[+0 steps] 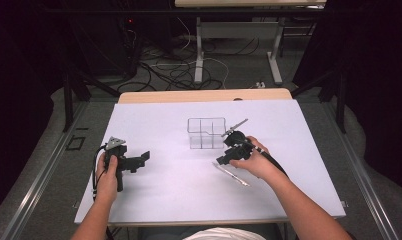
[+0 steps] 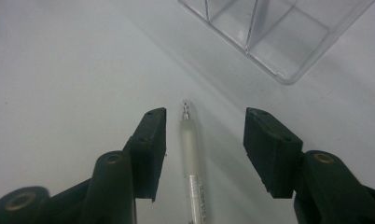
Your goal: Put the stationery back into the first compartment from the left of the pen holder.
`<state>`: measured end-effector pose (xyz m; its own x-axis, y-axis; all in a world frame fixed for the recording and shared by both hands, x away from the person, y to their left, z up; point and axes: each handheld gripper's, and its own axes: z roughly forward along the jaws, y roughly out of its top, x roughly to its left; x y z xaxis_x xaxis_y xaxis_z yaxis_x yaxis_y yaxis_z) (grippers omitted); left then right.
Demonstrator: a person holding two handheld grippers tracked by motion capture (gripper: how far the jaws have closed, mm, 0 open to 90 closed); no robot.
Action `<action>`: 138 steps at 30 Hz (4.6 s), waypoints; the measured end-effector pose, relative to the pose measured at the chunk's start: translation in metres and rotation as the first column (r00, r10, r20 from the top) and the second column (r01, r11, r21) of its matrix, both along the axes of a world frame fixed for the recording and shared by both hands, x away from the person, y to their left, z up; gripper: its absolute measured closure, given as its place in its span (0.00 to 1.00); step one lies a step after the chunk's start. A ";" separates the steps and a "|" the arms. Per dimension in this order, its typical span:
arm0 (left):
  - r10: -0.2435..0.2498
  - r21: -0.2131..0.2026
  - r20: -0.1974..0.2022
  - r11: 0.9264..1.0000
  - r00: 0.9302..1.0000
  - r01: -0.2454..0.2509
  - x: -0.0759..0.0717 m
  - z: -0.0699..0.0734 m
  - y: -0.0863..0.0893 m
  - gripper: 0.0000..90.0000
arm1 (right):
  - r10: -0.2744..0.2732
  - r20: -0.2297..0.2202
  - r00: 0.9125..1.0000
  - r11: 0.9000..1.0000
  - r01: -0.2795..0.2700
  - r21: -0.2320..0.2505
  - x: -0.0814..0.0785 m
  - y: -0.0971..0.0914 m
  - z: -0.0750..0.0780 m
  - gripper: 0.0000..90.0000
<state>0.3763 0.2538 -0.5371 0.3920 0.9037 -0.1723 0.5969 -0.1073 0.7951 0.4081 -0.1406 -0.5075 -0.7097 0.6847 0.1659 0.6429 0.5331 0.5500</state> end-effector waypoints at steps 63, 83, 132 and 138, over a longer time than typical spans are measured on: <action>-0.002 0.000 0.000 1.000 1.000 0.002 -0.002 0.001 -0.001 0.00 | 0.070 -0.135 0.988 0.981 -0.093 -0.172 -0.006 0.017 -0.014 0.89; -0.004 0.002 -0.001 1.000 1.000 0.004 -0.002 0.000 -0.001 0.00 | 0.068 -0.080 0.994 0.996 -0.072 -0.048 -0.007 0.010 0.002 0.89; 0.011 -0.003 0.001 1.000 1.000 -0.011 0.000 -0.002 -0.002 0.00 | -0.121 0.267 0.956 0.945 0.029 0.326 -0.003 -0.007 0.047 0.89; 0.001 0.004 -0.006 1.000 1.000 -0.001 0.002 -0.002 -0.002 0.00 | -0.137 0.288 0.948 0.941 0.034 0.336 0.002 -0.001 0.059 0.89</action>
